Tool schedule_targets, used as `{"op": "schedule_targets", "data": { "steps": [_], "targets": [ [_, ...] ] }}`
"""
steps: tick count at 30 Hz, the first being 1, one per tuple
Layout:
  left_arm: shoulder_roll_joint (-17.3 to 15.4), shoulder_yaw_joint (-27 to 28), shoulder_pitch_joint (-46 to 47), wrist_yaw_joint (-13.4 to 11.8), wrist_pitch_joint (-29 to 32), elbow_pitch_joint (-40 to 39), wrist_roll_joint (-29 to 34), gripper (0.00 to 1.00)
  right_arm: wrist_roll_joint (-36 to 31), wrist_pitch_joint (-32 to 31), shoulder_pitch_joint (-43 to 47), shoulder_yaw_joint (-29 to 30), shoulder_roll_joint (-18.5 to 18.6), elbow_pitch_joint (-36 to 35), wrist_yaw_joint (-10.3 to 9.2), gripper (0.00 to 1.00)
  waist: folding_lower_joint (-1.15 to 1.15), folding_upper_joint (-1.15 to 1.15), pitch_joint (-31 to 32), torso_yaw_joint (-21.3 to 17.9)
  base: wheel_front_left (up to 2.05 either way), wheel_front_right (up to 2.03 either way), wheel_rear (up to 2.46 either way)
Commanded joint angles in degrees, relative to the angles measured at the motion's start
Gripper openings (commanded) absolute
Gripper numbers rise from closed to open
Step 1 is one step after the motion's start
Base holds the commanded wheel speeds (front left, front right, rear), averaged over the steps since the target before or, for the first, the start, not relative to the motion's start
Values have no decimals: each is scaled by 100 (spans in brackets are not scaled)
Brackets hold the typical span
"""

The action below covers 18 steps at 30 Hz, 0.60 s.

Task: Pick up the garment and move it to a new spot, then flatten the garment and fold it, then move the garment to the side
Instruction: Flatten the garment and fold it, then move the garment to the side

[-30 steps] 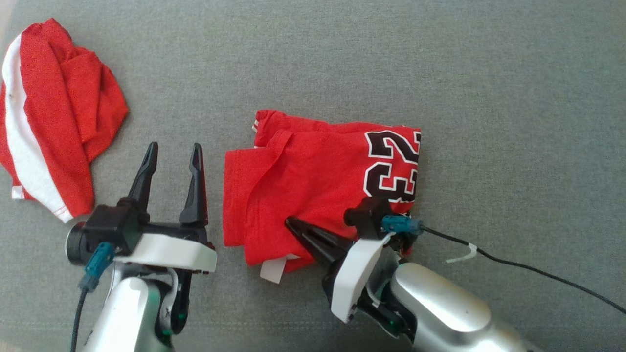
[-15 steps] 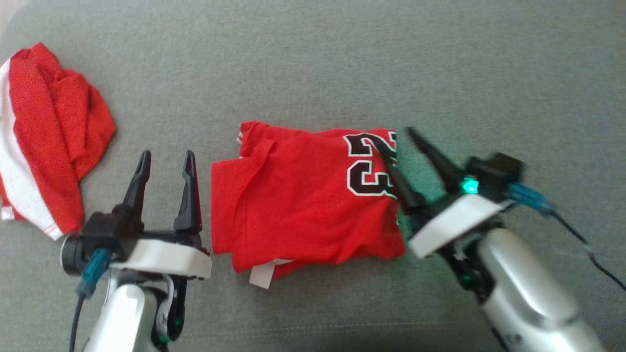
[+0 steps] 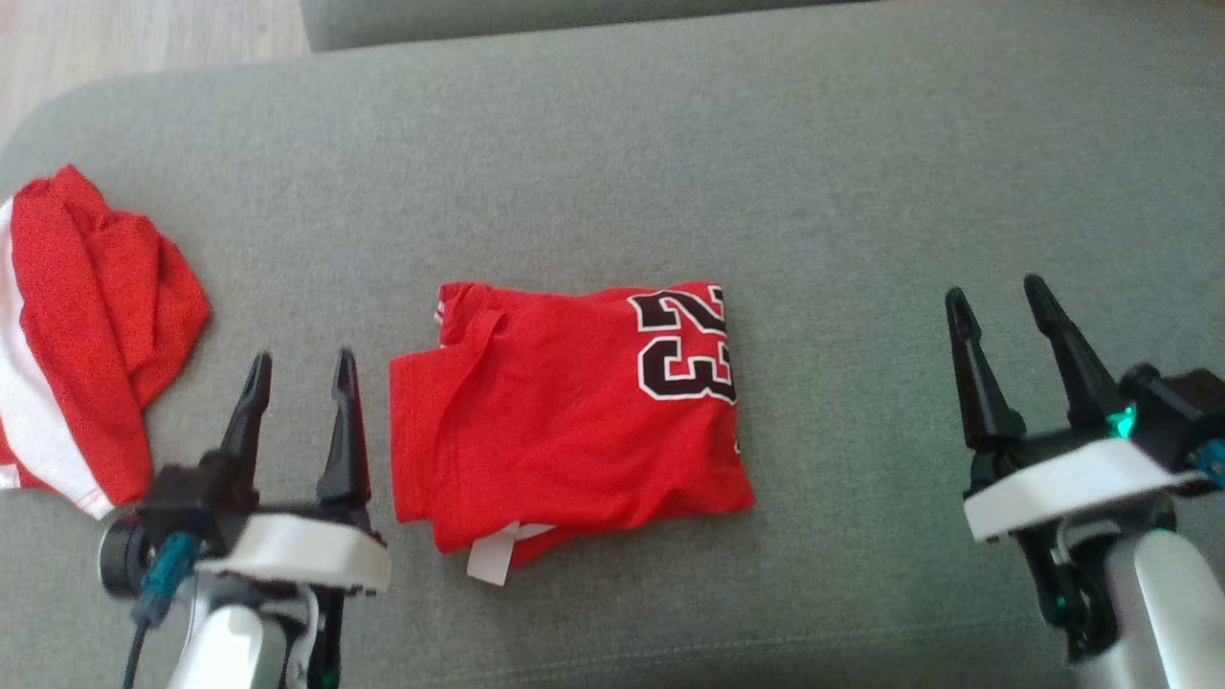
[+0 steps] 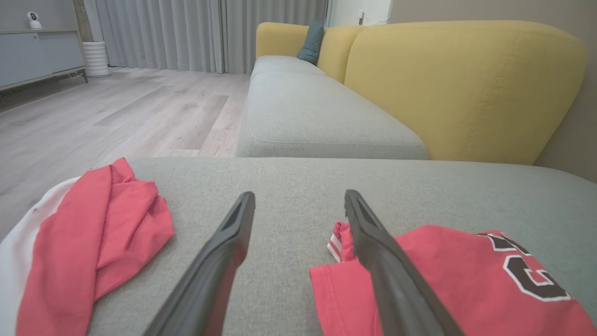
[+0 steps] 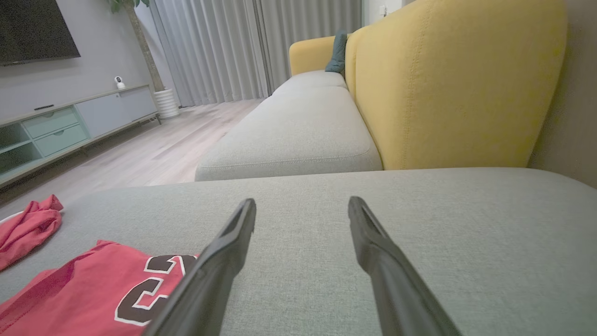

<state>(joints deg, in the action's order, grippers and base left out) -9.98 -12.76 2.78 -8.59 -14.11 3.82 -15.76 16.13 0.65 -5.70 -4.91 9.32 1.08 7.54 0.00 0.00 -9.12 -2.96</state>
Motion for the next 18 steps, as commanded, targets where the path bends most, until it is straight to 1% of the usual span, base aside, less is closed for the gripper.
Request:
{"op": "schedule_targets", "data": {
  "steps": [1, 8, 18],
  "targets": [
    [-131, 212, 60, -20, 1, -192, -22, 100, -38, -20, -28, -79, -18, -248, -5, 100, 0, 0, 96, -46, 0, 0, 0],
    [-185, 171, -210, -102, 131, -357, -11, 100, -62, -230, 338, 34, -118, -560, -5, 100, 0, 0, 390, -68, 0, 0, 0],
    [-233, 160, -476, -247, 219, -465, 8, 100, -37, -409, 634, 117, -171, -708, -5, 100, 0, 0, 647, -61, 0, 0, 0]
  ]
}}
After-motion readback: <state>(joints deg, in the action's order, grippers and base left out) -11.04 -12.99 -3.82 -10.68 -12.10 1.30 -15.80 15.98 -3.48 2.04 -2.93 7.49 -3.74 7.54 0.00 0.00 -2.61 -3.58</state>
